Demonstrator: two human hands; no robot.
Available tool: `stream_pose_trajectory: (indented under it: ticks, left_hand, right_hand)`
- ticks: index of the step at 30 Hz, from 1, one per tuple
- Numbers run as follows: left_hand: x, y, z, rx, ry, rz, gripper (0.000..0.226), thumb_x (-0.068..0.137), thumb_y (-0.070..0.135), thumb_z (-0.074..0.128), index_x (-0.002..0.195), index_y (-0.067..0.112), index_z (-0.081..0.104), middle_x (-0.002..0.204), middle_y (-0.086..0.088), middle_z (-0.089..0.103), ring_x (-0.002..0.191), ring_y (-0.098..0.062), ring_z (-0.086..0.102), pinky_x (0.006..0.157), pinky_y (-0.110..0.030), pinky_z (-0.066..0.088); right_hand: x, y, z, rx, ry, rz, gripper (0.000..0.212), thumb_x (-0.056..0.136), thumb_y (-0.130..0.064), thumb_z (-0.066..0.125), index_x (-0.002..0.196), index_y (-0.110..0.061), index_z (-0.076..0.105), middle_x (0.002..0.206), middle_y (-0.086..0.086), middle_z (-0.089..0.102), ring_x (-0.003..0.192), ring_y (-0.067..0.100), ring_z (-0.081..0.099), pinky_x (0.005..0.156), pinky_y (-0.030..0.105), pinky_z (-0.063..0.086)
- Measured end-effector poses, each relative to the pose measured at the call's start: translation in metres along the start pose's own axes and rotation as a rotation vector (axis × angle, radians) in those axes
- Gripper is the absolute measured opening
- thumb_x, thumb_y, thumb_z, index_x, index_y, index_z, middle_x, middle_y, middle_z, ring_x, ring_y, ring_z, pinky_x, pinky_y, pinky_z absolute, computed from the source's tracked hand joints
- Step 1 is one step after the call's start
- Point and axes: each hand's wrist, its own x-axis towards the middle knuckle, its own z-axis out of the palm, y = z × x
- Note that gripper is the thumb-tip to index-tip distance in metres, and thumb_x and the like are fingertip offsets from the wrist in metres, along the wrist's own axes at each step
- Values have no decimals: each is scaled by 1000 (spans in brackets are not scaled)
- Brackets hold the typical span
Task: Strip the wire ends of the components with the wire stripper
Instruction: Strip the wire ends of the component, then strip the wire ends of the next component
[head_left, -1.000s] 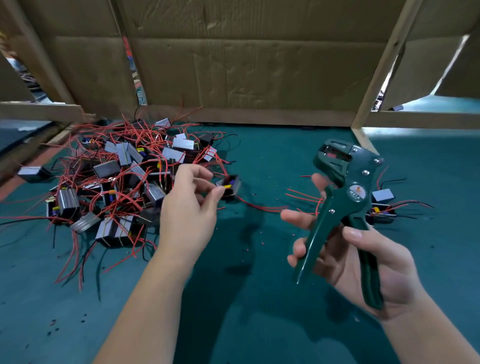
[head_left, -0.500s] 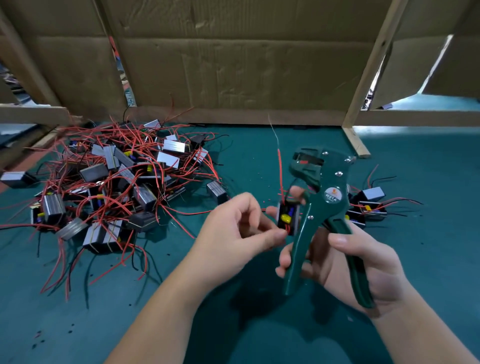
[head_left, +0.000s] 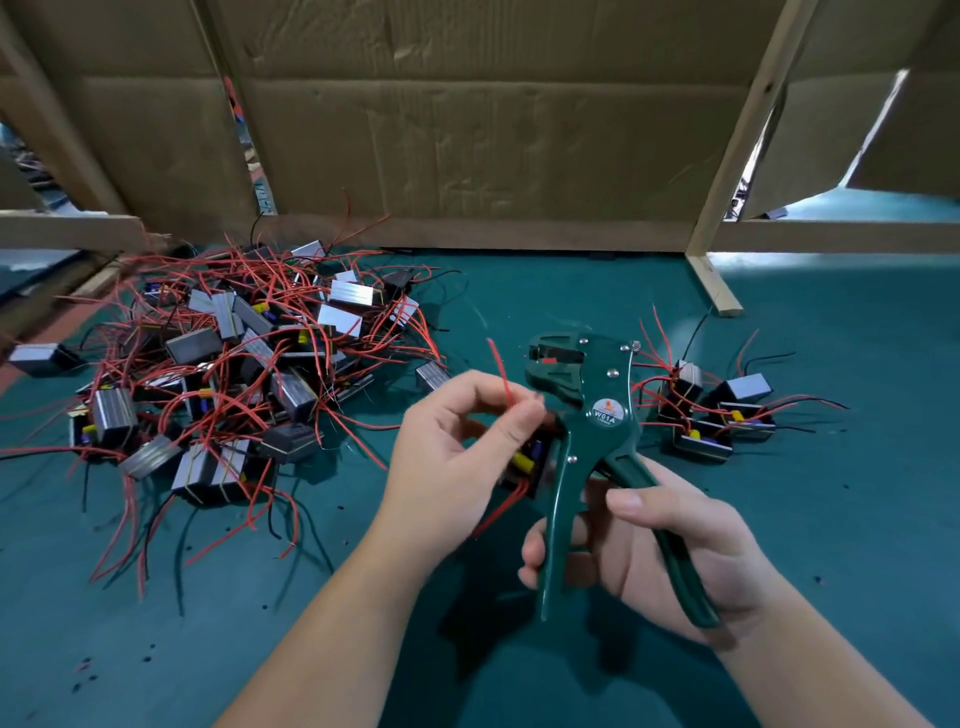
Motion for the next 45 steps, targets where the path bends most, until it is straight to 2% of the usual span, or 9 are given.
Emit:
stream_pose_trajectory:
  ticks: [4,6,10,16,23,32,37,42,45]
  left_hand:
    - [6,6,-8,-481,35,-199,5,73,26,71,68,27,68,70,0,68,83,-17,70,73,-32,57]
    - [10,7,-14,-540,64,-257,6,72,22,67,70,25,71,64,3,65,87,-17,71,72,-29,59]
    - [12,5,-19,-370,122,-305,11,68,27,68,75,25,77,69,8,66,77,-9,68,73,-37,58]
    - [11,3,-16,-192,206,-233,6,68,24,72,72,21,76,62,4,55,61,-1,54,54,-26,56]
    - [12,0,-21,-15,201,-164,14,82,13,71,73,22,75,58,7,47,61,-2,50,53,-27,57]
    - [12,-2,-21,71,170,-129,15,86,10,68,78,22,72,70,-9,46,65,-6,48,51,-24,54]
    - [10,0,-19,130,136,-112,35,100,25,47,79,30,74,59,15,53,57,-4,48,42,-20,44]
    - [9,-2,-17,154,74,-93,30,100,31,44,88,34,71,66,12,51,62,-3,50,41,-22,41]
    - [9,-1,-22,209,33,-47,27,95,35,42,95,41,69,67,12,50,60,-2,46,46,-21,43]
  right_hand:
    - [2,-4,-2,-32,78,-28,79,62,-16,82,135,-13,51,116,28,60,78,42,64,76,56,51]
    - [2,-6,-4,-75,173,-37,88,54,-19,86,135,-15,51,112,32,61,74,43,63,73,55,52]
    - [1,-7,-4,-50,188,18,86,52,-19,88,130,-5,53,93,32,62,72,44,62,68,54,52]
    - [-1,-3,2,-79,62,89,72,63,-20,83,121,10,53,89,29,59,74,44,61,71,56,50]
    - [-3,-3,0,-95,90,80,50,62,-22,84,102,1,65,81,25,59,67,40,62,65,51,52]
    - [-5,-1,2,-170,211,98,45,58,-32,87,86,-5,65,69,22,56,53,35,58,55,45,51]
    - [-1,4,5,-192,389,13,37,66,-35,76,74,-7,53,54,14,45,34,23,43,42,31,43]
    - [3,0,0,14,283,-120,58,53,-37,86,97,-4,68,81,20,61,68,36,63,66,49,56]
    - [-1,-11,-5,45,272,-171,60,52,-33,84,102,-2,68,86,21,61,74,38,64,70,51,55]
